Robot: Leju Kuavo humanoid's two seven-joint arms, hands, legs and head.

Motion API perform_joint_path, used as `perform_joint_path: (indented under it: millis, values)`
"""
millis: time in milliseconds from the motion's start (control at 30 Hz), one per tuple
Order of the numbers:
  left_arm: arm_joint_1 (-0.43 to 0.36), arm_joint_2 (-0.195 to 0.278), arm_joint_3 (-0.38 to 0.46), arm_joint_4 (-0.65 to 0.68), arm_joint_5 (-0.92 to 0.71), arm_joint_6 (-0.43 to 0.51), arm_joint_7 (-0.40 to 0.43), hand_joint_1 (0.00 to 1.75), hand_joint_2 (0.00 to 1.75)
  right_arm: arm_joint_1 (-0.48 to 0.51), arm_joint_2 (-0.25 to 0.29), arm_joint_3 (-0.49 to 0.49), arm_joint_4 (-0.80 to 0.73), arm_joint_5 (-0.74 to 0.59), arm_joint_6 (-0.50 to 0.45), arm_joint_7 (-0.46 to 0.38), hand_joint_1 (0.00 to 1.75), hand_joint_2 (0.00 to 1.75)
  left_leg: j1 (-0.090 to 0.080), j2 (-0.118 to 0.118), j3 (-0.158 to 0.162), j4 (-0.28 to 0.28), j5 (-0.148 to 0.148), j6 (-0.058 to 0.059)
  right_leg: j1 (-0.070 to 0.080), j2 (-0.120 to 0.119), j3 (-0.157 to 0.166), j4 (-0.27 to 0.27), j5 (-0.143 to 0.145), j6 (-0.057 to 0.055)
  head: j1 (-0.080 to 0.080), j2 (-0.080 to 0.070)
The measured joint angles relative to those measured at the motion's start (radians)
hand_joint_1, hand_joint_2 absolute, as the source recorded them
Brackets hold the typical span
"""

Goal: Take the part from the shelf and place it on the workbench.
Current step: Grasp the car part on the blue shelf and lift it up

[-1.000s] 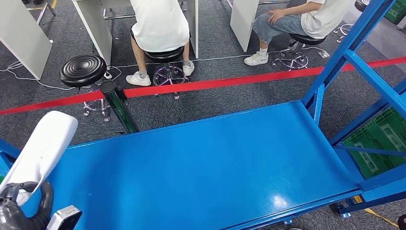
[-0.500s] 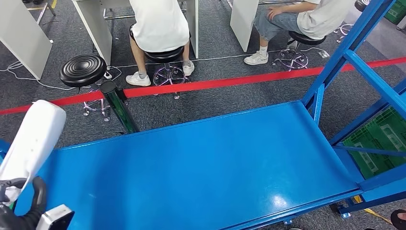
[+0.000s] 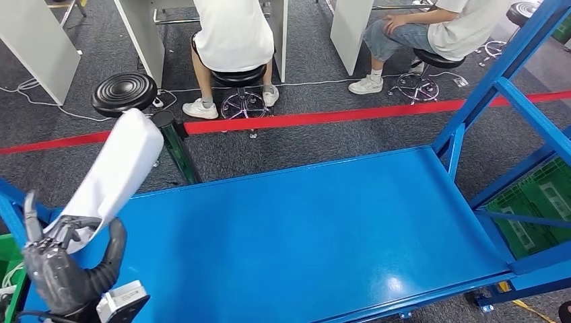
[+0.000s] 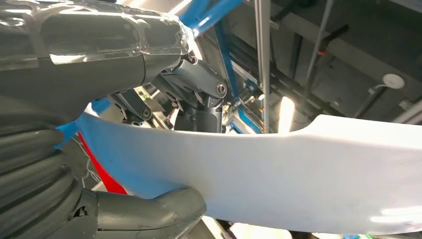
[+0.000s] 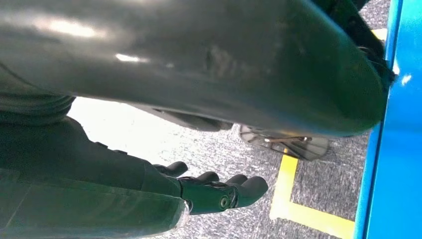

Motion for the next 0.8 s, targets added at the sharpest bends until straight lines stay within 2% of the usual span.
perform_joint_path:
  millis: [67, 100, 133, 200, 267, 300, 333, 400, 433, 467, 500, 533, 600, 633, 733, 800]
  values:
    - [-0.002, 0.004, -0.014, 0.009, 0.005, 0.000, -0.003, 1.75, 1.75, 0.001, -0.004, -0.002, 0.000, -0.002, -0.001, 0.000, 0.00, 0.00, -0.002, -0.003, 0.006, 0.002, -0.006, -0.008, 0.001, -0.001, 0.043, -0.125, 0.082, -0.007, 0.001, 0.000]
    - [-0.003, 0.006, -0.021, 0.012, 0.007, 0.000, -0.003, 1.75, 1.75, 0.002, -0.005, -0.003, 0.000, -0.004, -0.002, 0.000, 0.00, 0.00, -0.003, -0.004, 0.005, 0.004, -0.009, -0.013, 0.003, -0.001, 0.062, -0.175, 0.104, -0.013, 0.000, 0.000]
    - [-0.004, 0.008, -0.027, 0.015, 0.008, 0.000, -0.003, 1.75, 1.75, 0.002, -0.006, -0.003, 0.000, -0.005, -0.002, 0.000, 0.00, 0.00, -0.004, -0.005, 0.001, 0.006, -0.010, -0.018, 0.005, -0.001, 0.072, -0.206, 0.110, -0.020, -0.001, 0.000]
    - [-0.006, 0.011, -0.036, 0.022, 0.011, 0.000, -0.002, 1.75, 1.75, 0.006, -0.008, -0.004, 0.001, -0.008, -0.003, 0.000, 0.00, 0.00, -0.004, -0.005, -0.008, 0.009, -0.009, -0.029, 0.007, 0.000, 0.076, -0.225, 0.100, -0.032, -0.004, 0.000]
    - [-0.007, 0.015, -0.044, 0.027, 0.013, 0.000, 0.000, 1.75, 1.75, 0.010, -0.008, -0.004, 0.001, -0.009, -0.004, 0.000, 0.00, 0.00, -0.003, 0.002, -0.016, 0.021, -0.023, -0.039, 0.003, -0.001, 0.077, -0.234, 0.101, -0.042, -0.008, 0.000]
    - [-0.008, 0.017, -0.048, 0.029, 0.014, 0.000, 0.000, 1.75, 1.75, 0.012, -0.009, -0.004, 0.002, -0.009, -0.004, 0.000, 0.00, 0.00, -0.002, 0.007, -0.030, 0.050, -0.044, -0.044, 0.001, -0.002, 0.078, -0.238, 0.103, -0.047, -0.012, 0.000]
    - [-0.009, 0.019, -0.051, 0.032, 0.015, 0.001, 0.001, 1.75, 1.75, 0.012, -0.008, -0.004, 0.002, -0.009, -0.005, 0.000, 0.00, 0.00, 0.001, 0.012, -0.055, 0.102, -0.073, -0.049, 0.000, -0.003, 0.080, -0.241, 0.104, -0.050, -0.016, 0.000]
    - [-0.010, 0.024, -0.056, 0.039, 0.017, 0.001, 0.003, 1.75, 1.75, 0.015, -0.009, -0.004, 0.002, -0.009, -0.005, 0.000, 0.00, 0.00, 0.005, 0.017, -0.125, 0.241, -0.129, -0.056, 0.000, -0.004, 0.080, -0.240, 0.103, -0.054, -0.023, 0.000]
    - [-0.009, 0.026, -0.058, 0.042, 0.017, 0.001, 0.004, 1.75, 1.75, 0.017, -0.009, -0.004, 0.002, -0.009, -0.005, 0.000, 0.00, 0.00, 0.007, 0.018, -0.152, 0.290, -0.139, -0.060, 0.000, -0.004, 0.080, -0.239, 0.103, -0.054, -0.024, 0.000]
    - [-0.009, 0.028, -0.059, 0.046, 0.017, 0.000, 0.004, 1.75, 1.75, 0.019, -0.009, -0.004, 0.002, -0.009, -0.005, 0.000, 0.00, 0.00, 0.010, 0.019, -0.164, 0.303, -0.129, -0.062, -0.001, -0.004, 0.080, -0.237, 0.102, -0.053, -0.024, 0.000]
    - [-0.009, 0.030, -0.061, 0.049, 0.018, 0.000, 0.005, 1.75, 1.75, 0.019, -0.009, -0.004, 0.002, -0.009, -0.005, 0.000, 0.00, 0.00, 0.012, 0.020, -0.155, 0.276, -0.099, -0.064, -0.001, -0.003, 0.080, -0.234, 0.100, -0.051, -0.024, 0.000]
    - [-0.009, 0.031, -0.061, 0.051, 0.018, 0.001, 0.005, 1.75, 1.75, 0.020, -0.009, -0.004, 0.002, -0.009, -0.005, 0.000, 0.00, 0.00, 0.016, 0.021, -0.130, 0.214, -0.057, -0.065, -0.003, -0.001, 0.080, -0.230, 0.098, -0.048, -0.025, 0.000]
    - [-0.011, 0.034, -0.065, 0.056, 0.020, 0.001, 0.005, 1.75, 1.75, 0.020, -0.009, -0.004, 0.002, -0.009, -0.006, 0.000, 0.00, 0.00, 0.020, 0.021, -0.077, 0.095, -0.006, -0.065, -0.001, 0.002, 0.077, -0.219, 0.091, -0.037, -0.028, 0.000]
    - [-0.011, 0.035, -0.067, 0.058, 0.021, 0.001, 0.005, 1.75, 1.75, 0.020, -0.009, -0.004, 0.003, -0.009, -0.006, 0.000, 0.00, 0.00, 0.020, 0.020, -0.063, 0.063, 0.003, -0.061, 0.001, 0.003, 0.075, -0.214, 0.089, -0.031, -0.028, 0.000]
    - [-0.011, 0.038, -0.073, 0.063, 0.025, 0.001, 0.006, 1.75, 1.75, 0.021, -0.010, -0.004, 0.003, -0.009, -0.006, 0.000, 0.00, 0.00, 0.016, 0.017, -0.065, 0.055, 0.004, -0.039, 0.000, 0.004, 0.070, -0.212, 0.090, -0.017, -0.023, 0.000]
    - [-0.011, 0.038, -0.077, 0.065, 0.027, 0.001, 0.006, 1.75, 1.75, 0.021, -0.011, -0.004, 0.003, -0.009, -0.006, 0.000, 0.00, 0.00, 0.016, 0.017, -0.068, 0.053, 0.010, -0.027, -0.002, 0.001, 0.058, -0.181, 0.063, -0.010, -0.018, 0.000]
